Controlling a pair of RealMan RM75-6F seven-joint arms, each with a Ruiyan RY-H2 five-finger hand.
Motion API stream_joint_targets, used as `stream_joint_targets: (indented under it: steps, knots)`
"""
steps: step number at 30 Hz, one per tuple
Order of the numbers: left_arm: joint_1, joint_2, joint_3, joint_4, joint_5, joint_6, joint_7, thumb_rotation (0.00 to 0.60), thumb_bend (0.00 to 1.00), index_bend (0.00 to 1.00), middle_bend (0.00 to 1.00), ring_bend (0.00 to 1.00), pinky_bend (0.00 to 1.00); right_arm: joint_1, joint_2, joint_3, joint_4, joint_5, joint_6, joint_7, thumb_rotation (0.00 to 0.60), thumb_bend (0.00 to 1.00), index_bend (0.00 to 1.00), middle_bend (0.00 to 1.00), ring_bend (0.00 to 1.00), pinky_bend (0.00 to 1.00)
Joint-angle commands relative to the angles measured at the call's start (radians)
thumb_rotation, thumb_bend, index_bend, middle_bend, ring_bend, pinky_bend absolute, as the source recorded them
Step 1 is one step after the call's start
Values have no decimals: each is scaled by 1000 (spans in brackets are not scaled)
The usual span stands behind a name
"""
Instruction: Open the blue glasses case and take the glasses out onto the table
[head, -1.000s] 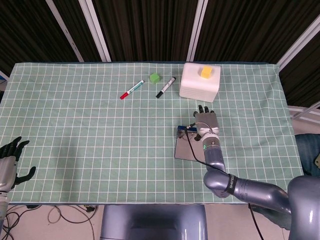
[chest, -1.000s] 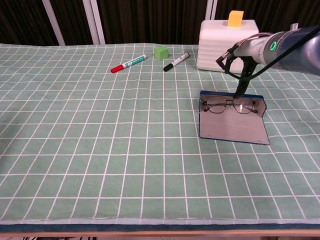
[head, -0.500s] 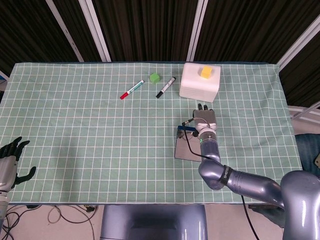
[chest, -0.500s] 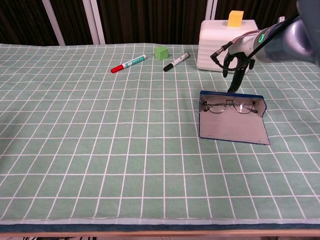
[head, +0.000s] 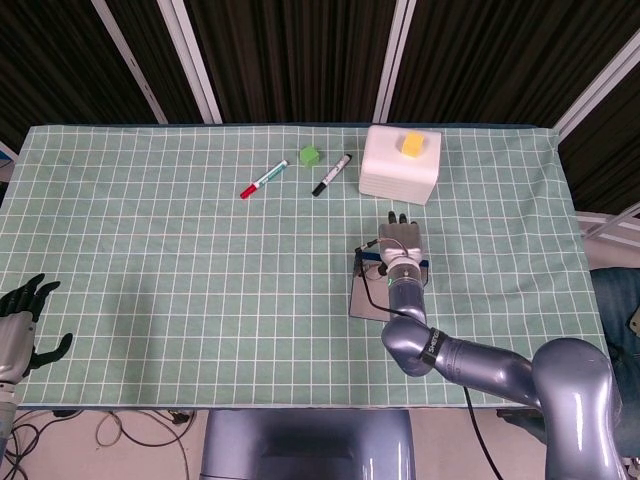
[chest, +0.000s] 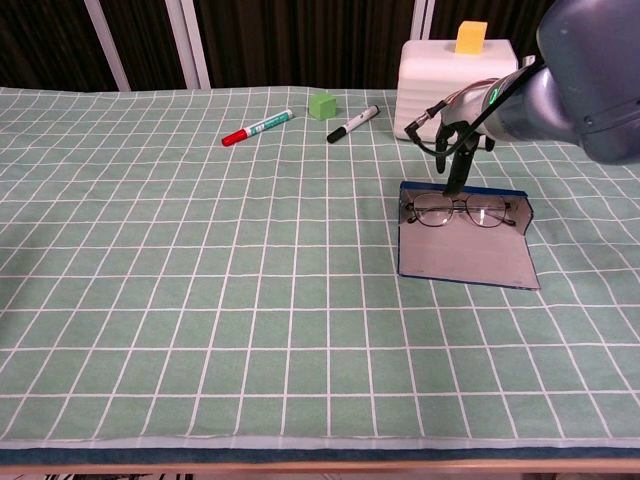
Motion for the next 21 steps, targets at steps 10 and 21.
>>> stream_joint_targets:
  steps: [10, 21]
  knots:
    - [-2, 2, -1, -3, -7, -3, -1, 600, 315, 130, 0, 0, 0, 1, -24, -7, 47, 8, -27, -2, 600, 429, 391, 25, 0, 186]
    - [-4, 5, 0, -5, -12, -8, 0, 600, 315, 131, 0, 0, 0, -4, -35, -11, 64, 4, -34, 3, 600, 429, 429, 26, 0, 186]
